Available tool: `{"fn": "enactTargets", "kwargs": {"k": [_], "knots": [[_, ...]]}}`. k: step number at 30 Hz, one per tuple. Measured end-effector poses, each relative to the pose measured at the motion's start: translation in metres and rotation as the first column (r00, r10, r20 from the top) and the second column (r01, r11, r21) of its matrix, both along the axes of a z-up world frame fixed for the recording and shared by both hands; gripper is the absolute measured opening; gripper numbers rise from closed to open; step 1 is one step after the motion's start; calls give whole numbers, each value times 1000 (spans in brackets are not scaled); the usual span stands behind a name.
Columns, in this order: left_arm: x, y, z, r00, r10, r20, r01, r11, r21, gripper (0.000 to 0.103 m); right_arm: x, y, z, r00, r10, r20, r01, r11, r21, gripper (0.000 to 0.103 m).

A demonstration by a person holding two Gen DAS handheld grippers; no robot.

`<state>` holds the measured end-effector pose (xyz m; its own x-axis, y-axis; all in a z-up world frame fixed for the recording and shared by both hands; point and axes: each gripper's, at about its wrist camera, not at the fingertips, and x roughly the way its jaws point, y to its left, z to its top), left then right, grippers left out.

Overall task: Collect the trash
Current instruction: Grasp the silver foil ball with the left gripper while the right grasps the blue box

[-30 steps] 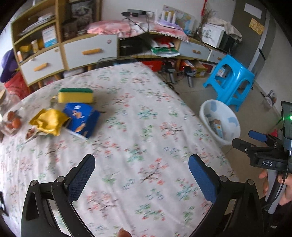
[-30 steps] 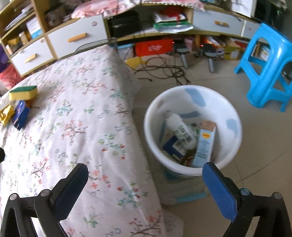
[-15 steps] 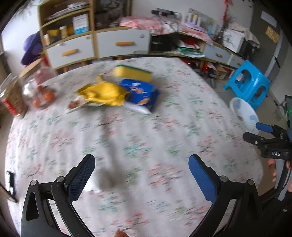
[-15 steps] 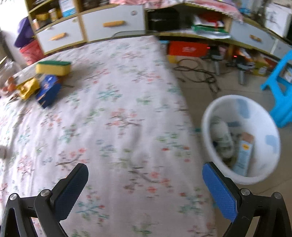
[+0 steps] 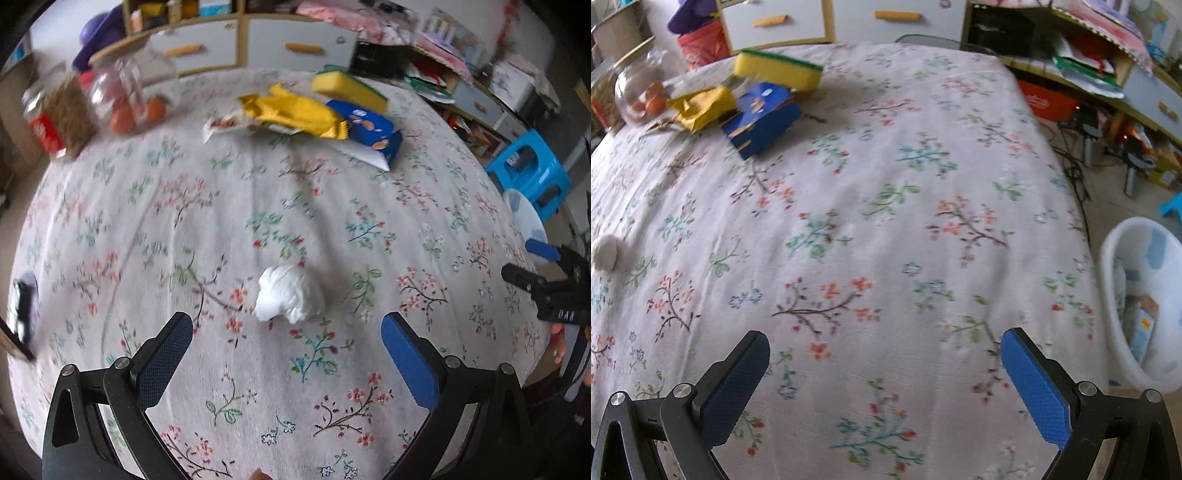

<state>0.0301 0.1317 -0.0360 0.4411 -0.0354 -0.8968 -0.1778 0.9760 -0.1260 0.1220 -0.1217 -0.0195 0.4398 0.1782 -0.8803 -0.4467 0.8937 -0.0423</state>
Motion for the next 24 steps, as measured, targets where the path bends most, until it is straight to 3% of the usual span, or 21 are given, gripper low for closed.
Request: {"fn": "enactTargets", "kwargs": {"k": [4, 7, 13, 15, 17, 24], "knots": [[0, 7, -5, 1000, 13, 12, -13, 999, -49, 99, -1, 11, -3, 1000, 15, -3, -16, 1000, -3, 102], [3, 9, -8, 1000, 14, 21, -12, 998, -64, 86, 1, 18, -4, 1000, 23, -2, -23, 1000, 1, 102], [15, 18, -13, 999, 38, 37, -35, 996, -82, 51, 10, 35, -5, 1000, 27, 3, -27, 999, 28, 102], [18, 21, -13, 999, 41, 37, -37, 994, -102, 31, 15, 41, -5, 1000, 30, 5, -30, 999, 38, 102], [21, 22, -13, 999, 43, 33, -39, 994, -105, 24, 22, 50, -5, 999, 36, 12, -36, 998, 46, 102], [34, 28, -2, 995, 75, 65, -68, 993, -100, 21, 40, 82, -9, 995, 96, 36, -98, 993, 62, 102]]}}
